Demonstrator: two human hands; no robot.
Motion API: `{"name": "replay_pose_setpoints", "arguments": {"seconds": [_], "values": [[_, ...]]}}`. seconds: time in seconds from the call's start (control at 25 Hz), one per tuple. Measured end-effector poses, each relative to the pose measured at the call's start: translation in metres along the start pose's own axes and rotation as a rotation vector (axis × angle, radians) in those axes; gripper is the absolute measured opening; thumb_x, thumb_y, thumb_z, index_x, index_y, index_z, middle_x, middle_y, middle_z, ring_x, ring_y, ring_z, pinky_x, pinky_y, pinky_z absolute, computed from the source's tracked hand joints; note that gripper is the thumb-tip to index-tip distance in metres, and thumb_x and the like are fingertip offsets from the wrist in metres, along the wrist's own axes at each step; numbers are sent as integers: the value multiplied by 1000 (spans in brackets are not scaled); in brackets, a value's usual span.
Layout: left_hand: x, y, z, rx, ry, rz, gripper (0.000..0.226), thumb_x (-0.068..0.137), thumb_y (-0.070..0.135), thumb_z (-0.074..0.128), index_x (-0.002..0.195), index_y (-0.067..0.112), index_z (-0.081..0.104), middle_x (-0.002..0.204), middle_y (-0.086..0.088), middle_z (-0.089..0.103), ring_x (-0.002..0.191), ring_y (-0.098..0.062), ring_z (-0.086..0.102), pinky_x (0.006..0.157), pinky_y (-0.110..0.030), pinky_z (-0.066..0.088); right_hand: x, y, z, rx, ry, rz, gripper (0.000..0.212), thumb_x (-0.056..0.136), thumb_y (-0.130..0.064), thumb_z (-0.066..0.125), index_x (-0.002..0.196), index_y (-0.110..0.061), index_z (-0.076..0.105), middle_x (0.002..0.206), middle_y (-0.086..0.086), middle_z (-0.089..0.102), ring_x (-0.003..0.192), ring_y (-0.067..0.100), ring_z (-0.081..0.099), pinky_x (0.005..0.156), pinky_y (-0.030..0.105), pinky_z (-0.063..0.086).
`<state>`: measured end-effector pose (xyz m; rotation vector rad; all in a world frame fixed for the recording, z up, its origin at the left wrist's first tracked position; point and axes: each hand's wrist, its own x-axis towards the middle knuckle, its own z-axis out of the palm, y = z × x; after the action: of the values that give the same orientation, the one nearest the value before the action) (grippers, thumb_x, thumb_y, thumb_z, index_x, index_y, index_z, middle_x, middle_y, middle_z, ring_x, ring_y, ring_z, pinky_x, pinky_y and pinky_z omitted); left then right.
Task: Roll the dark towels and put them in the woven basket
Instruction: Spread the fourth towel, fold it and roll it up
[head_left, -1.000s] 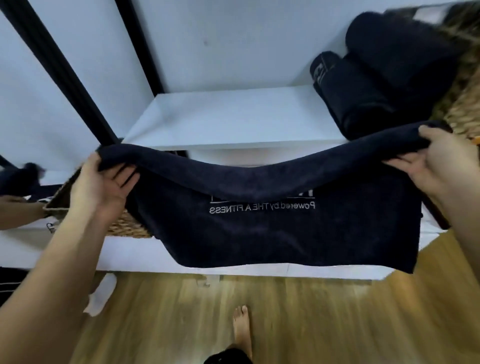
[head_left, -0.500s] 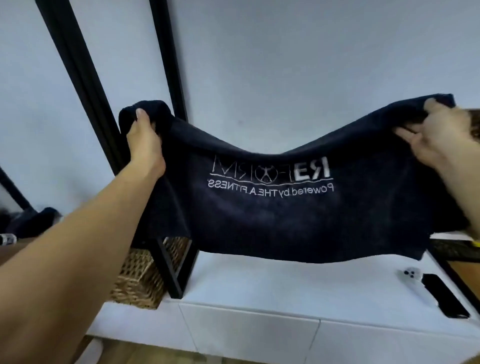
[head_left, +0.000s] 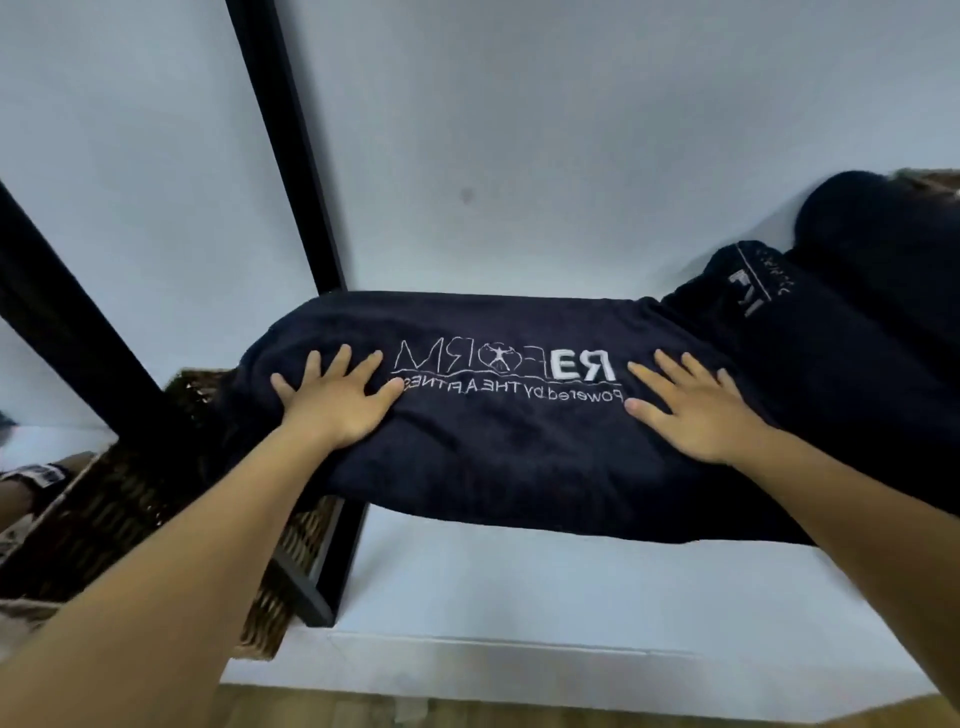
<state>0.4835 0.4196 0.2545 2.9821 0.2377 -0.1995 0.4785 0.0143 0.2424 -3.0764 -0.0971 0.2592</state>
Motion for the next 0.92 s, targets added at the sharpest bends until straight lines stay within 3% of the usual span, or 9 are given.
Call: {"name": "replay_pose_setpoints", "arguments": {"seconds": [0.32,0.52,0.6,0.8,0.92], "values": [[53,6,-7,12,0,-29,79,80,85,12,150,50,4,163,10,-5,150,-26,-11,113,-66,-7,71,5,-8,-38,58,-59,68,90,-71,19,153,-47,8,165,-9,1,152,17,-3,122,49,1],[-1,-25,0,19,23,-42,90,70,91,6,149,49,-5,160,2,-24,148,-27,-16,116,-58,-9,42,-2,0,-69,50,-83,74,84,-77,8,152,-49,1,164,-9,-5,151,20,-6,121,49,-3],[-11,-33,1,24,-9,-53,92,69,89,2,151,47,-2,161,1,-22,148,-29,-16,117,-58,-8,24,-3,5,-68,29,-102,78,80,-81,4,151,-49,0,164,-9,-5,151,21,-7,120,50,-3],[34,-29,-7,-30,-22,-68,57,94,65,0,149,53,5,163,7,-9,148,-27,-17,113,-64,-11,52,1,-8,-43,41,-99,76,80,-80,11,151,-51,5,164,-11,-2,152,19,-5,121,49,-1],[44,-22,-13,194,53,20,53,100,50,4,152,42,8,164,3,-5,148,-31,-15,112,-64,-14,61,4,-12,-29,38,-85,66,91,-71,18,153,-47,11,165,-8,3,152,18,-1,122,47,2]]}}
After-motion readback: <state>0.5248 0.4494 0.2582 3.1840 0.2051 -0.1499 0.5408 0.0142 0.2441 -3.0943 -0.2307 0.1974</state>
